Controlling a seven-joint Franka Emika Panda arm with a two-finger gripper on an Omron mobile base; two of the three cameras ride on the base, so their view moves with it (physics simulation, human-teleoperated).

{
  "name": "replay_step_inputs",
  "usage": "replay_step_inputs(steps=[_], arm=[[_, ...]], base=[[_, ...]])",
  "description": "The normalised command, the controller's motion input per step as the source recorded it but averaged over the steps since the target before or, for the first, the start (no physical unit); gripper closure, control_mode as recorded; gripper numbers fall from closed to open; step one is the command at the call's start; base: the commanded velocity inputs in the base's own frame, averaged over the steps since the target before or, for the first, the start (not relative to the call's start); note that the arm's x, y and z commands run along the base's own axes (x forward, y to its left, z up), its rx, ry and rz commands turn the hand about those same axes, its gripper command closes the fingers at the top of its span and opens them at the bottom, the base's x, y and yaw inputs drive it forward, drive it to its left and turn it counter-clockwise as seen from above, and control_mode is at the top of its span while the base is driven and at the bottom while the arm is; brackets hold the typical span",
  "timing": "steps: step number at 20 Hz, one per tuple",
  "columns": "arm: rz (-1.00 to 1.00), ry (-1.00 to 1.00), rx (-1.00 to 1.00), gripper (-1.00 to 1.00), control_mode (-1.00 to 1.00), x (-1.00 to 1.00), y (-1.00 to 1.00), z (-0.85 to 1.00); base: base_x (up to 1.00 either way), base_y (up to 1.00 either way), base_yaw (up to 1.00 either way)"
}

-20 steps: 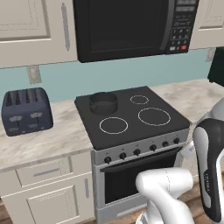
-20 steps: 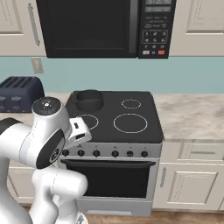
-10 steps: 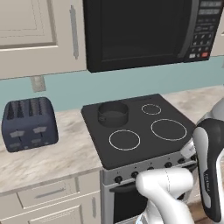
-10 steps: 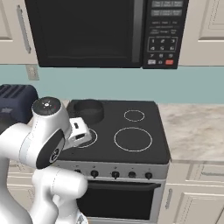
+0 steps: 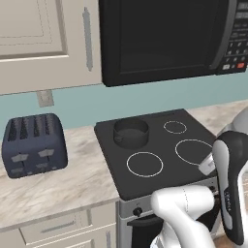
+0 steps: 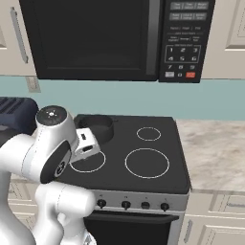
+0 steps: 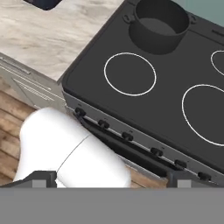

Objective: Move the pot and pan from the stove into the sink.

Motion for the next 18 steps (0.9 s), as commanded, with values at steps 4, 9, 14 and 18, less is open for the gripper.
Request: replay_step_inputs(steps=[4, 9, 14, 18], arm=[[0.00, -0.04, 0.00, -1.00, -1.00, 0.45, 0.23, -0.03], [0.00, -0.08, 0.00, -1.00, -1.00, 0.47, 0.36, 0.00], [0.00, -0.10, 0.00, -1.00, -1.00, 0.43, 0.36, 0.00], [0.00, -0.06, 0.00, -1.00, -1.00, 0.42, 0.29, 0.00]], base=[[0.00, 0.00, 0.00], [0.00, 0.00, 0.00], [0.00, 0.00, 0.00], [0.00, 0.00, 0.00]])
